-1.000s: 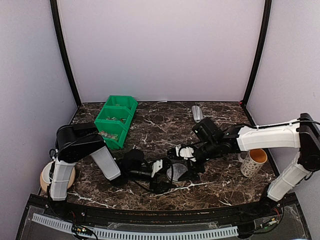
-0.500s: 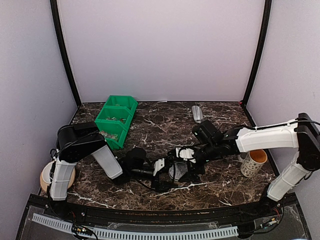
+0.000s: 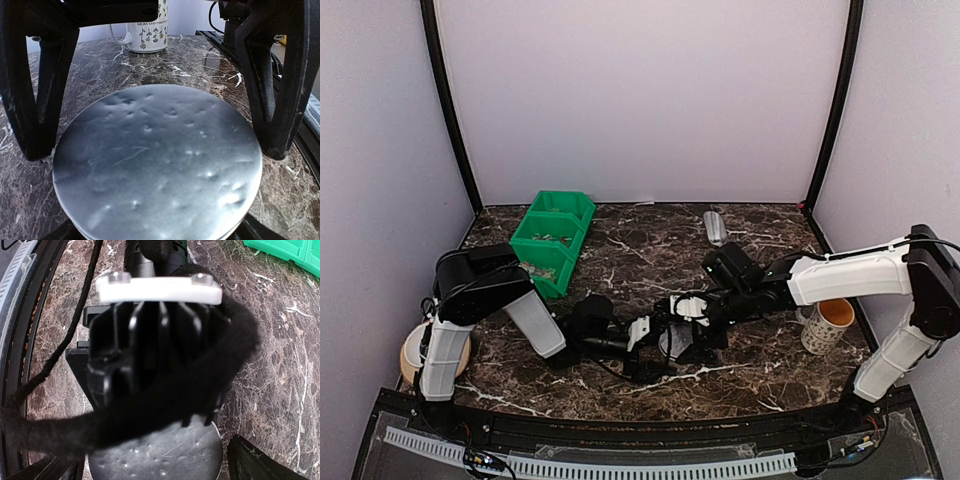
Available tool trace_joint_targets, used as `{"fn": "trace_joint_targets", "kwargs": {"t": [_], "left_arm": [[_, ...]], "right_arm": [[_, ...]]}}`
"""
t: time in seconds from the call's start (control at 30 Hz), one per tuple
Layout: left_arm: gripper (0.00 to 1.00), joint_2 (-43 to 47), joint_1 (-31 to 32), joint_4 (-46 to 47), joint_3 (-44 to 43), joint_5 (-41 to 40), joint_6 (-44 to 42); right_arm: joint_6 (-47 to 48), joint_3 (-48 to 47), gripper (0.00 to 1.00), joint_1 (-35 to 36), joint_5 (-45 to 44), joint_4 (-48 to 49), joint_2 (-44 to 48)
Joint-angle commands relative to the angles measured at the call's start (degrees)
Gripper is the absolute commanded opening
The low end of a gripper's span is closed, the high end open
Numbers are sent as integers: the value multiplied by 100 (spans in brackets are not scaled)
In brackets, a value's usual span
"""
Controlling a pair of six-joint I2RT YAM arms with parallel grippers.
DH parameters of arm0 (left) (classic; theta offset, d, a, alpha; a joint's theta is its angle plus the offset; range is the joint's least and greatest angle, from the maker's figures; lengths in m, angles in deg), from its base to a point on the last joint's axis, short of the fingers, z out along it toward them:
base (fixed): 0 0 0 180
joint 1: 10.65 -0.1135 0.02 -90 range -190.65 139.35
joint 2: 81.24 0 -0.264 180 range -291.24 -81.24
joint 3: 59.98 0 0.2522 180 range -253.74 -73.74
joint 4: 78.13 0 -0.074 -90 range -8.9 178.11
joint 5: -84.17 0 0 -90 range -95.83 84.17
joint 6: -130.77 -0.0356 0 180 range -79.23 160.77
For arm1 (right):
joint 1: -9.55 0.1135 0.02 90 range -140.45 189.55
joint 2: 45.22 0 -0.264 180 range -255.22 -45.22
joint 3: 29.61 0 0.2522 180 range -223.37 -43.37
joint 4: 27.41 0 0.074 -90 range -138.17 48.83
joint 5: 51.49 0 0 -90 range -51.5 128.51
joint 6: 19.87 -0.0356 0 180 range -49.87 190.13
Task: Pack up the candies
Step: Screw the box lid onto the packing box.
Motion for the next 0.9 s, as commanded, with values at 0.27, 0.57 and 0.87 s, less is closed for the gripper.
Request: {"fn": "trace_joint_targets", "kwargs": {"t": [0.27,0.57,0.87], "left_arm": [[82,-491,-18,-1233,95,-589,79],[80,-488,-18,-1172,126,-795,151],[79,-515,-18,-1127,123,-1029,207]], "right_arm": [[-425,120,89,17,13,418,-110],[-643,247,86,17,-125,605,-82],[-880,497,91,19,-439,885,205]]}}
